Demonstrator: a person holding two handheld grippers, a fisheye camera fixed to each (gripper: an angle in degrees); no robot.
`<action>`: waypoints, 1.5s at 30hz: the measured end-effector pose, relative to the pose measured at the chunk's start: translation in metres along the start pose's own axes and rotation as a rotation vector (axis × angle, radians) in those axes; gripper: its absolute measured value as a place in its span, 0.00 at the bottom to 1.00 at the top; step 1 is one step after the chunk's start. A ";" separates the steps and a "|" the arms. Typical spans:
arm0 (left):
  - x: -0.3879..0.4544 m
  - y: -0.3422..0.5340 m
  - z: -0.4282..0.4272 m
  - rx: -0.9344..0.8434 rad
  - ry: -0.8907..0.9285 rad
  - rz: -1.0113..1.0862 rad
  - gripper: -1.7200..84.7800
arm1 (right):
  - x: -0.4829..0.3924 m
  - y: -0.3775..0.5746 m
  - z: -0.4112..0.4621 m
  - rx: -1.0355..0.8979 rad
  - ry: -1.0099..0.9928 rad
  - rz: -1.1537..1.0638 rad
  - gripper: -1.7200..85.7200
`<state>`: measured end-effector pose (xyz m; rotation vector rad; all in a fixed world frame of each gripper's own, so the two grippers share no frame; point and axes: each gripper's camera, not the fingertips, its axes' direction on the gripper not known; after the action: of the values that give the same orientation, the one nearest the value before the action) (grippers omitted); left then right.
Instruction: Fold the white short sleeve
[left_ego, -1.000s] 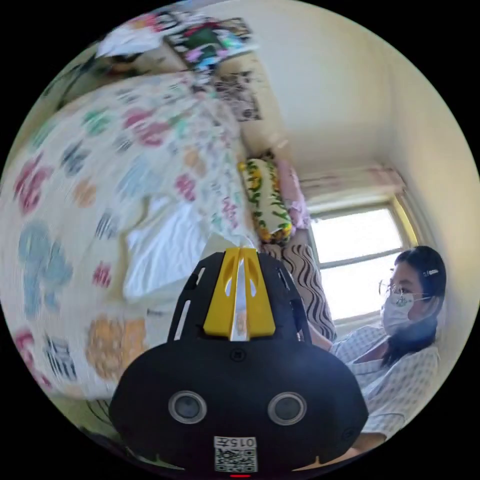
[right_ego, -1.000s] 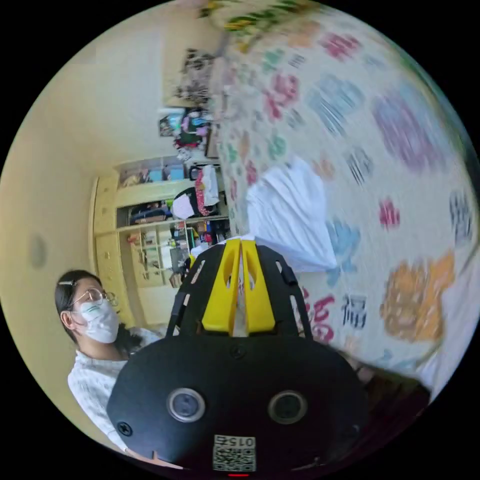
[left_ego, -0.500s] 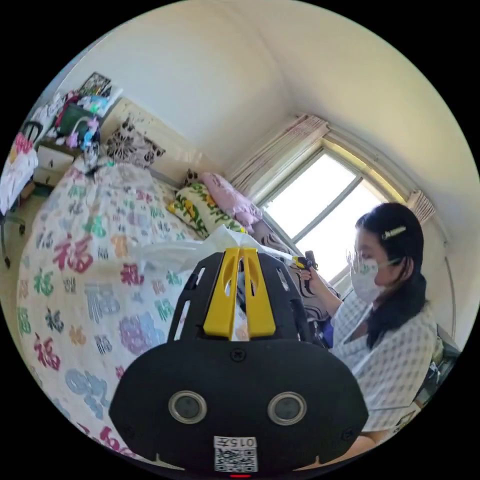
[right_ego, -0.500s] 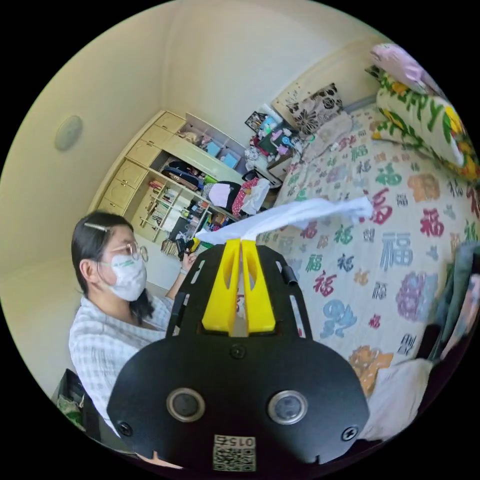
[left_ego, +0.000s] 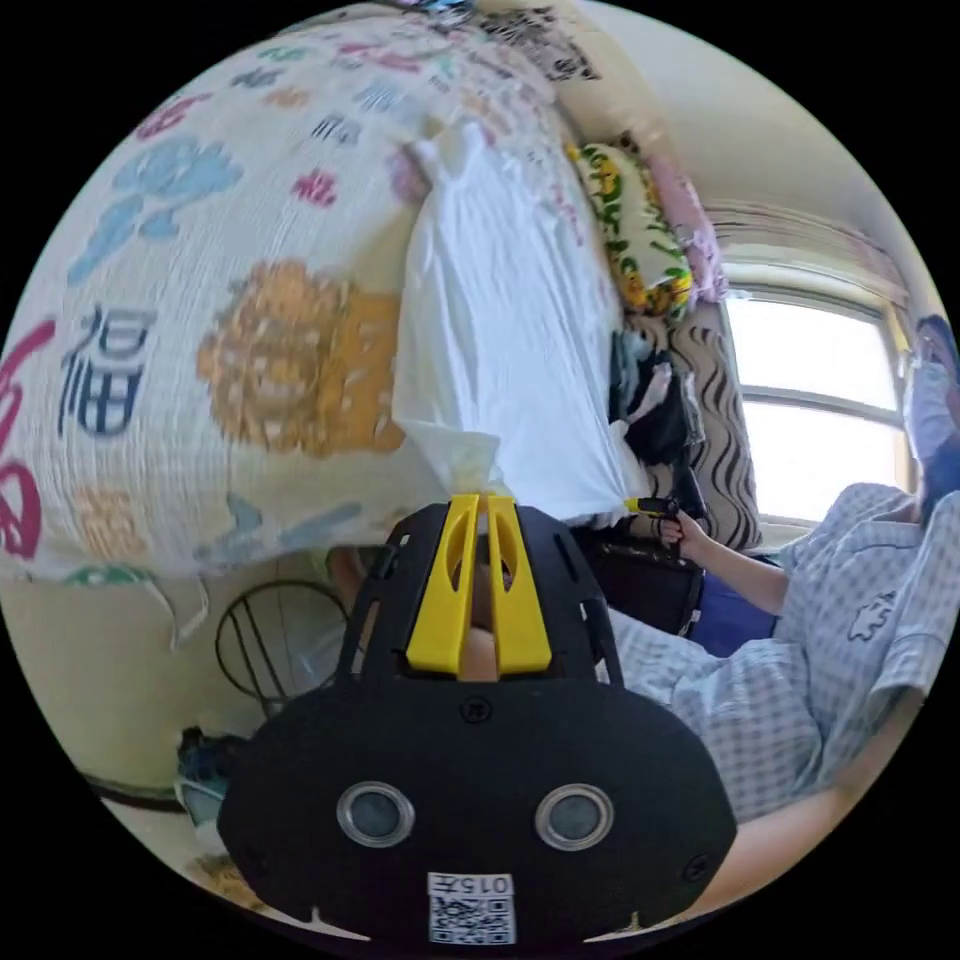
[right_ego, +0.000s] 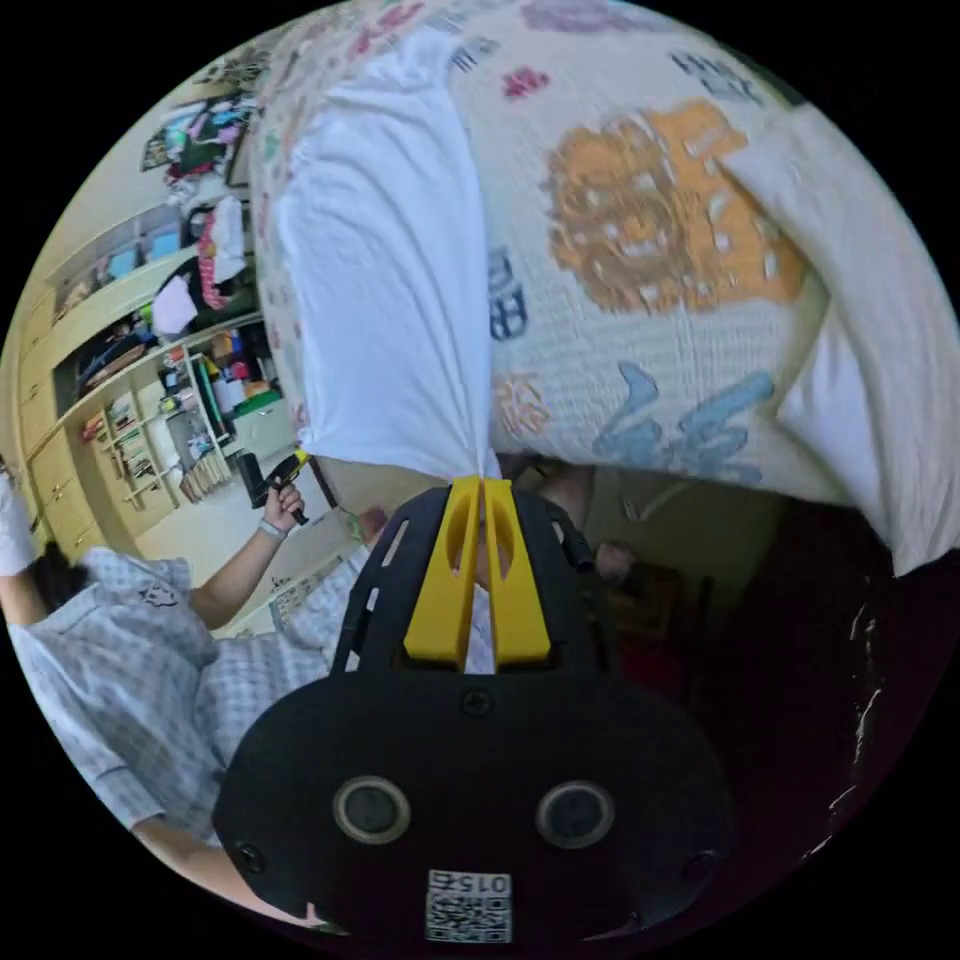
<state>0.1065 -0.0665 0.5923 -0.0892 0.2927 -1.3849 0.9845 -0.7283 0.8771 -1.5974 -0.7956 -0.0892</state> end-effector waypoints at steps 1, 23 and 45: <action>0.003 0.006 0.009 -0.033 -0.040 -0.041 0.03 | 0.009 0.004 0.014 -0.046 0.015 0.047 0.02; 0.361 -0.332 0.040 -0.137 -0.151 0.541 0.09 | -0.080 -0.141 -0.123 0.477 -0.119 -0.078 0.10; 0.560 -0.524 0.305 -0.468 -0.188 0.774 0.02 | -0.138 -0.156 -0.141 0.648 -0.355 0.089 0.02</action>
<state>-0.2288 -0.7447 0.9221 -0.4430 0.4326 -0.5175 0.8512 -0.9191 0.9712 -1.0342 -0.9060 0.4851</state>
